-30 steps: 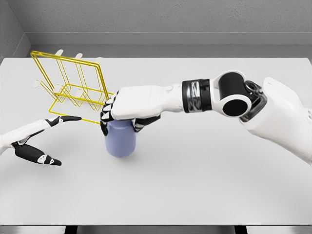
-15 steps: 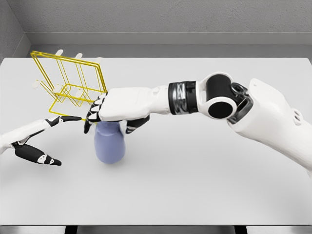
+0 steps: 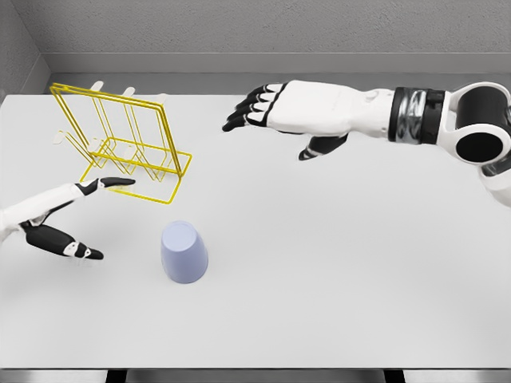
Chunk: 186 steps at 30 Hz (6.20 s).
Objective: Place the cup on the cup holder with both arms
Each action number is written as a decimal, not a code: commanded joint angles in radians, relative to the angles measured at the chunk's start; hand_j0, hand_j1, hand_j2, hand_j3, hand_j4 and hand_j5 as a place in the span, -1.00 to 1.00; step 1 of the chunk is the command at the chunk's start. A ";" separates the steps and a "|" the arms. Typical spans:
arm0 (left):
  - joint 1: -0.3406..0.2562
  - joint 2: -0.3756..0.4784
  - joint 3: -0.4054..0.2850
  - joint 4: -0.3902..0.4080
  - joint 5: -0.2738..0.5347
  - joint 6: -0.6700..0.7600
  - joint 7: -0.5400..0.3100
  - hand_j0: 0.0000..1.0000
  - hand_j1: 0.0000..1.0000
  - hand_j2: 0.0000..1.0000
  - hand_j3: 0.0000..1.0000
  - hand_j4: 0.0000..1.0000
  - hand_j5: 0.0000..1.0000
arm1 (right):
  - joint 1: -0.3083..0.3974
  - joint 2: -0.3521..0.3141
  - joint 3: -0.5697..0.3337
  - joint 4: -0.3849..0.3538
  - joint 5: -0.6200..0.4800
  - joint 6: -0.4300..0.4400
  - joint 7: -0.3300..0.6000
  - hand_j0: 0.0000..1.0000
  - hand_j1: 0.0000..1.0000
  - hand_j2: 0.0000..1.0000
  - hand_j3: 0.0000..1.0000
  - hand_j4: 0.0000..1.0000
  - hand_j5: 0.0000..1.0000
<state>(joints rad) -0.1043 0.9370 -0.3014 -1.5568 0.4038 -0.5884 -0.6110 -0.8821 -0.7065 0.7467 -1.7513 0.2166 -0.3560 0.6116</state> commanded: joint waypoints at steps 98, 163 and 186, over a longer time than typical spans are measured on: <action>-0.117 -0.188 -0.263 -0.054 -0.014 0.282 0.000 0.45 0.45 0.45 0.45 0.45 0.45 | 0.411 -0.249 -0.418 0.015 -0.060 -0.255 -0.001 1.00 1.00 1.00 1.00 1.00 1.00; -0.563 -0.046 -0.235 0.047 -0.017 0.168 0.000 -0.04 -0.04 -0.04 -0.04 -0.04 -0.04 | 0.420 -0.245 -0.414 0.101 -0.060 -0.255 -0.001 1.00 1.00 1.00 1.00 1.00 1.00; -0.589 -0.083 -0.246 0.150 -0.103 0.217 0.000 1.00 1.00 1.00 1.00 1.00 1.00 | 0.420 -0.245 -0.412 0.101 -0.060 -0.255 -0.001 1.00 1.00 1.00 1.00 1.00 1.00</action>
<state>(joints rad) -0.6934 0.8544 -0.5486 -1.4063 0.2955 -0.3771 -0.6112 -0.4617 -0.9500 0.3342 -1.6504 0.1627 -0.6138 0.6114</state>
